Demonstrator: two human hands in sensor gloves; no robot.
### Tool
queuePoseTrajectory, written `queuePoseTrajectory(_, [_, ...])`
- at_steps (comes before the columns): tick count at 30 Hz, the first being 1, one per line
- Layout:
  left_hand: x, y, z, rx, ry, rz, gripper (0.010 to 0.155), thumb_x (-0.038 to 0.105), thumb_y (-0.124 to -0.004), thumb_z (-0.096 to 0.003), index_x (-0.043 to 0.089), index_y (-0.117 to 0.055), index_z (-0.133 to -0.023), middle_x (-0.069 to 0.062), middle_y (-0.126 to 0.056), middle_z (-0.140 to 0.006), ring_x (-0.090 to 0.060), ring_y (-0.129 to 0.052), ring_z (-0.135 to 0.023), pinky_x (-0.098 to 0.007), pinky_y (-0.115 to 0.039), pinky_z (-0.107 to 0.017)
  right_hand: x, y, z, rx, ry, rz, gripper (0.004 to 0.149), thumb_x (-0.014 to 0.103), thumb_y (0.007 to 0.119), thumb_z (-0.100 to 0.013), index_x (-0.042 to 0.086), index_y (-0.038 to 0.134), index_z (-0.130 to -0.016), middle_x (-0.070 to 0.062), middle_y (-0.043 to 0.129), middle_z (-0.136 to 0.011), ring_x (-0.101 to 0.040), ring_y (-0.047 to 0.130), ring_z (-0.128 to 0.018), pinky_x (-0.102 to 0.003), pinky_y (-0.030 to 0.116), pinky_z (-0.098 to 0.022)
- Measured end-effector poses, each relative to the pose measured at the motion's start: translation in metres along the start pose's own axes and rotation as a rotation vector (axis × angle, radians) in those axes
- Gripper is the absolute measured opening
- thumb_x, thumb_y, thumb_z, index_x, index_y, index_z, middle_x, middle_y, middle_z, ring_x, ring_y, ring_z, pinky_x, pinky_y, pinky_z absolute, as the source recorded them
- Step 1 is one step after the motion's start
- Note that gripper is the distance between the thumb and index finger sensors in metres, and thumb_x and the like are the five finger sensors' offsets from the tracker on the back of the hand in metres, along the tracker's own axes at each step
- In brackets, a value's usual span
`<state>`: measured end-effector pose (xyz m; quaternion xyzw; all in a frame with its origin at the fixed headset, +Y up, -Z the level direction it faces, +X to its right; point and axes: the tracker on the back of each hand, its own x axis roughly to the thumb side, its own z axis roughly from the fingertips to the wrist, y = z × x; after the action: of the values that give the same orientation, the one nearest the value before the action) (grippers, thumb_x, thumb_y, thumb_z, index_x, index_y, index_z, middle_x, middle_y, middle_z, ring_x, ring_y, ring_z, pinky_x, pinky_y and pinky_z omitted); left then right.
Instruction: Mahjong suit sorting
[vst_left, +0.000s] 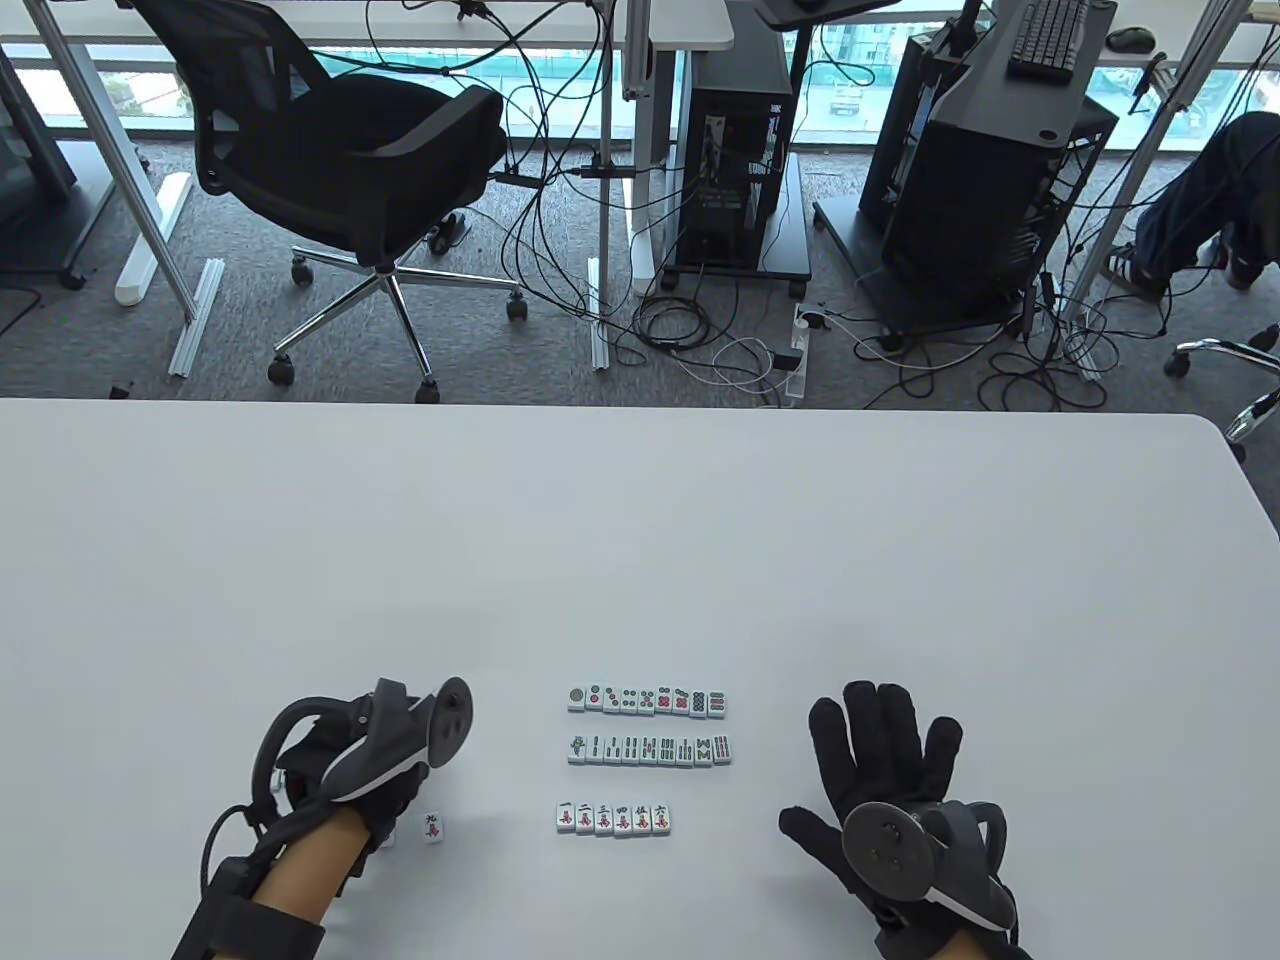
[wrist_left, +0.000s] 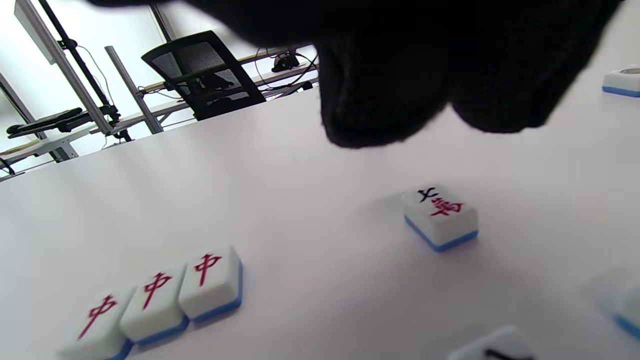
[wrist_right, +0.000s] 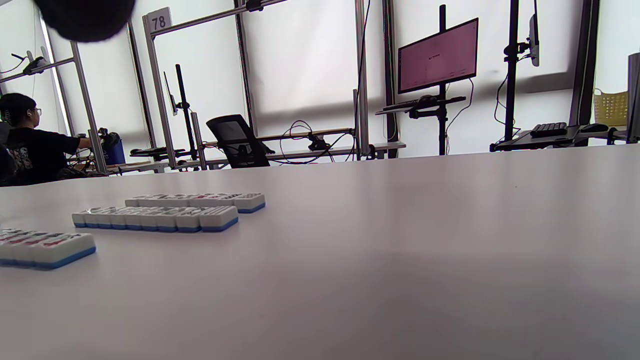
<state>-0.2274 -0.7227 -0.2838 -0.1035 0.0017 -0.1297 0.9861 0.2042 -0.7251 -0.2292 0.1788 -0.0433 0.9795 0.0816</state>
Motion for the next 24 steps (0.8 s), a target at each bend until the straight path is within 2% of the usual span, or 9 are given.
queuePoseTrajectory(5, [-0.009,-0.016,-0.002,-0.024,0.022,0.006,0.069,0.056,-0.091,-0.0225,0.023,-0.084,-0.082,0.013,-0.101,-0.039,-0.004,-0.093,-0.005,-0.031,-0.085,-0.013,0.0,0.0,0.0,0.006,0.004,0.003,0.091,0.064,0.059,-0.047,0.023,0.003,-0.106,-0.015,-0.003,-0.113,-0.044,-0.005,-0.099,-0.077,0.009,-0.066])
queuePoseTrajectory(11, [0.011,-0.027,-0.012,-0.039,-0.019,-0.049,0.068,0.056,-0.09,-0.0234,0.023,-0.084,-0.082,0.013,-0.101,-0.039,-0.004,-0.093,-0.005,-0.031,-0.085,-0.013,0.002,0.001,0.0,0.006,-0.01,0.0,0.091,0.064,0.059,-0.046,0.024,0.003,-0.106,-0.015,-0.003,-0.113,-0.044,-0.005,-0.1,-0.077,0.009,-0.066])
queuePoseTrajectory(14, [0.019,-0.033,-0.018,-0.057,-0.035,-0.089,0.064,0.055,-0.088,-0.026,0.019,-0.084,-0.079,0.014,-0.101,-0.038,-0.004,-0.093,-0.004,-0.031,-0.085,-0.013,0.002,0.001,0.0,0.006,-0.011,0.004,0.091,0.064,0.059,-0.047,0.024,0.003,-0.106,-0.015,-0.003,-0.113,-0.044,-0.005,-0.1,-0.077,0.009,-0.066])
queuePoseTrajectory(19, [0.026,-0.026,-0.023,-0.09,-0.046,-0.098,0.062,0.053,-0.089,-0.027,0.015,-0.086,-0.076,0.012,-0.101,-0.037,-0.005,-0.093,-0.003,-0.031,-0.084,-0.012,0.003,0.001,-0.001,0.006,-0.016,-0.001,0.091,0.063,0.059,-0.047,0.024,0.003,-0.106,-0.015,-0.003,-0.113,-0.044,-0.005,-0.1,-0.077,0.009,-0.066])
queuePoseTrajectory(24, [0.059,0.007,-0.017,0.015,-0.117,0.003,0.063,0.055,-0.088,-0.0278,0.014,-0.087,-0.075,0.013,-0.101,-0.037,-0.004,-0.093,-0.003,-0.03,-0.085,-0.012,0.004,0.001,-0.001,-0.006,-0.017,-0.006,0.091,0.063,0.059,-0.047,0.024,0.003,-0.106,-0.015,-0.003,-0.113,-0.044,-0.005,-0.1,-0.077,0.009,-0.066])
